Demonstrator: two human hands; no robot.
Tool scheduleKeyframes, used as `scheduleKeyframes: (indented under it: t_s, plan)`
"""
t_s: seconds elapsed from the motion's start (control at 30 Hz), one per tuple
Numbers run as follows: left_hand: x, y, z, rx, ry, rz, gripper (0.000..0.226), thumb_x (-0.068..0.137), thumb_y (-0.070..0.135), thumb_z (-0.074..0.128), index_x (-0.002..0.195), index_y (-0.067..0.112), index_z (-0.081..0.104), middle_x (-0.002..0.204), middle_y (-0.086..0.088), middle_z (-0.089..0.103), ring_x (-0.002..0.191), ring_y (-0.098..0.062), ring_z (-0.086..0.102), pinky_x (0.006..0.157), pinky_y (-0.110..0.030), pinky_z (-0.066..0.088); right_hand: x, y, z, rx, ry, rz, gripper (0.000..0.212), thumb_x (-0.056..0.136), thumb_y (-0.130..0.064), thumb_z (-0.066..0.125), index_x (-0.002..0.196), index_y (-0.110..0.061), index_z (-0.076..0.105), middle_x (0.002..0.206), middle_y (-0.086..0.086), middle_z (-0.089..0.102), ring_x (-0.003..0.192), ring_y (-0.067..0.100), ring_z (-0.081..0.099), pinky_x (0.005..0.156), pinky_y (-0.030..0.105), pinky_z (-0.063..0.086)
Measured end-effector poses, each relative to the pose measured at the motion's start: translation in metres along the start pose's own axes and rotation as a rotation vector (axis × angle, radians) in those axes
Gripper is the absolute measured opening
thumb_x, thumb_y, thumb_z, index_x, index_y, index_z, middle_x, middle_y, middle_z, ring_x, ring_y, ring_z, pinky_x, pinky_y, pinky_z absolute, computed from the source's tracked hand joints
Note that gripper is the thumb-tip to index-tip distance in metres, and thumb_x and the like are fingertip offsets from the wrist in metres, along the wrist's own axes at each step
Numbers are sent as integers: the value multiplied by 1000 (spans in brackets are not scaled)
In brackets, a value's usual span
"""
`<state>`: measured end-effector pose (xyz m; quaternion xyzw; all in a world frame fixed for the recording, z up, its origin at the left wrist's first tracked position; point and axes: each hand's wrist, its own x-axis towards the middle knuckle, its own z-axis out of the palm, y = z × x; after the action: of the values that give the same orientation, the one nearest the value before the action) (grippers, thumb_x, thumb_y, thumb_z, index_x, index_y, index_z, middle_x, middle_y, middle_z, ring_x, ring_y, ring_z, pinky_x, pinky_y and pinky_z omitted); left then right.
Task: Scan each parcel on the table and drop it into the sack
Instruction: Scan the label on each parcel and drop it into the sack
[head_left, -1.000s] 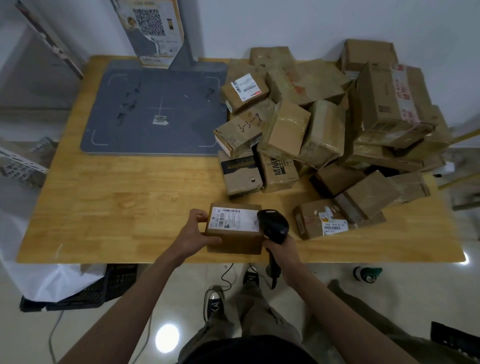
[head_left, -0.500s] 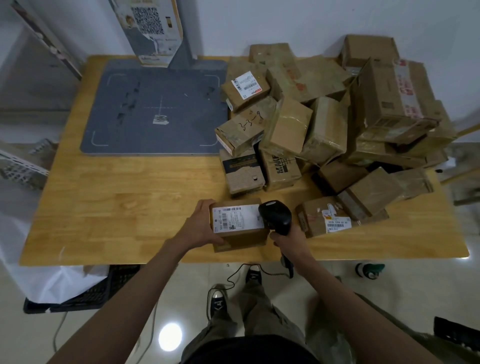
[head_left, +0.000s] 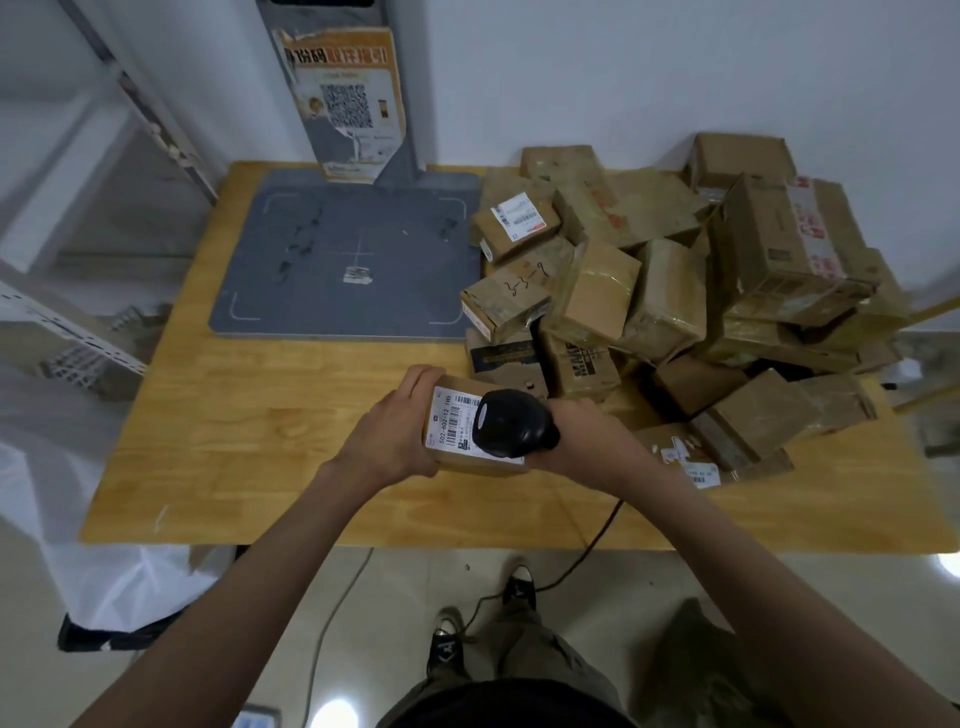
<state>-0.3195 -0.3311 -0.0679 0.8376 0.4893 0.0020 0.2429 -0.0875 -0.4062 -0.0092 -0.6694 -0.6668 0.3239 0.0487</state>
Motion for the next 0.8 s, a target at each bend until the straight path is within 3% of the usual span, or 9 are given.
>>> scheduleKeyframes:
  t_s: [0.13,0.3,0.7,0.8]
  plan:
    - [-10,1,-12,22,32,3,117,51,21,89,147,24,22,145,10,24,101,-21,55,71,-38,56,-4,-12,-1,-49,11,-46,27,84,-31,75,106,-21,63,94,-4,69,89,16,68,79,39,59]
    - [-23,2,-19,16,66,20,119,52,22,90,148,24,21,146,10,25,107,-20,54,72,-31,53,-10,-24,4,-38,27,-61,23,84,-34,75,99,-23,62,93,-3,68,88,17,68,79,43,59]
    - [-55,-1,-32,40,98,43,119,51,21,91,147,25,21,145,11,24,104,-18,53,69,-29,52,-38,-53,12,-76,91,-54,33,84,-42,76,109,-23,65,95,-4,68,90,16,66,73,34,55]
    - [-64,-1,-35,30,100,50,119,51,22,91,147,25,21,144,11,24,100,-17,51,68,-28,50,-45,-58,16,-68,115,-39,22,85,-35,75,101,-23,64,88,-6,64,85,14,65,67,28,47]
